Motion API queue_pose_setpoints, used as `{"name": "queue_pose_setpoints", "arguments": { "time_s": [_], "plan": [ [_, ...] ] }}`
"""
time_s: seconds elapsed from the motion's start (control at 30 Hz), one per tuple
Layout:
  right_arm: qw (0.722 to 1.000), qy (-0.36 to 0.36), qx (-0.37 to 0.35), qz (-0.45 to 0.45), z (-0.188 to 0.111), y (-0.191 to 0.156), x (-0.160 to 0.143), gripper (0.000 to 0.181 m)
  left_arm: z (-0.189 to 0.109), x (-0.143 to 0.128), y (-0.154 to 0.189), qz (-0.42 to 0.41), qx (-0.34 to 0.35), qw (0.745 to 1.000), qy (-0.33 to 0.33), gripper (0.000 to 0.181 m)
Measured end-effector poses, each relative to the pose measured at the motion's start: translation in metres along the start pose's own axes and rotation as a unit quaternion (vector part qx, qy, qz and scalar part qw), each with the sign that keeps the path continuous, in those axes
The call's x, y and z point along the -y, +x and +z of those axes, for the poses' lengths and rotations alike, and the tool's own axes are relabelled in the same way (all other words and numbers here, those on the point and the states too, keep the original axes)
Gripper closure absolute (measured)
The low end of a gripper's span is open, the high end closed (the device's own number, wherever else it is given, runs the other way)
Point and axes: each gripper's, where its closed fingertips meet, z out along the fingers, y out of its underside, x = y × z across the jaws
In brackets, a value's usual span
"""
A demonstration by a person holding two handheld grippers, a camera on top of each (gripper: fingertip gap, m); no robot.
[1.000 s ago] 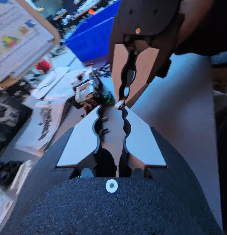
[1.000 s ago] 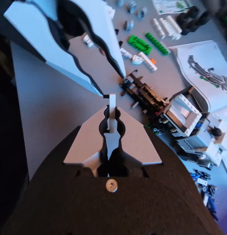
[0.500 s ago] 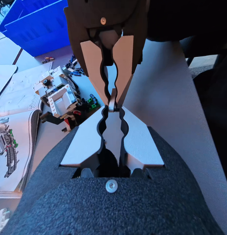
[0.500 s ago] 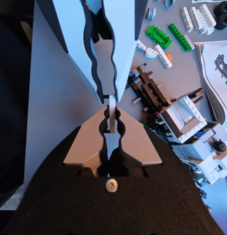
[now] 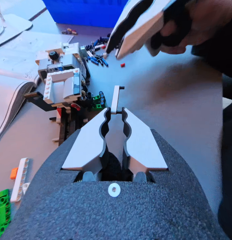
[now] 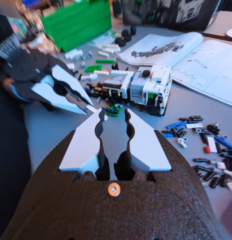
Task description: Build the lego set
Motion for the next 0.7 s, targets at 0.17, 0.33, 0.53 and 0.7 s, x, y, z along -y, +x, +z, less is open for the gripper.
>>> {"name": "queue_pose_setpoints", "arguments": {
  "time_s": [0.17, 0.33, 0.53, 0.7],
  "plan": [
    [0.983, 0.158, -0.07, 0.059, -0.031, 0.04, 0.019, 0.153, 0.008, -0.003, 0.01, 0.012, -0.04, 0.999, -0.011, 0.166],
    [0.975, 0.194, -0.108, 0.023, -0.047, 0.049, 0.03, 0.156, 0.011, -0.016, 0.024, 0.046, -0.11, 0.992, -0.049, 0.166],
    [0.976, 0.18, -0.122, 0.004, -0.046, 0.046, 0.022, 0.157, 0.016, -0.024, 0.026, 0.078, -0.117, 0.987, -0.078, 0.166],
    [0.974, 0.159, -0.154, -0.041, -0.043, 0.04, 0.017, 0.159, 0.018, -0.024, 0.029, 0.077, -0.118, 0.986, -0.089, 0.166]
  ]
}}
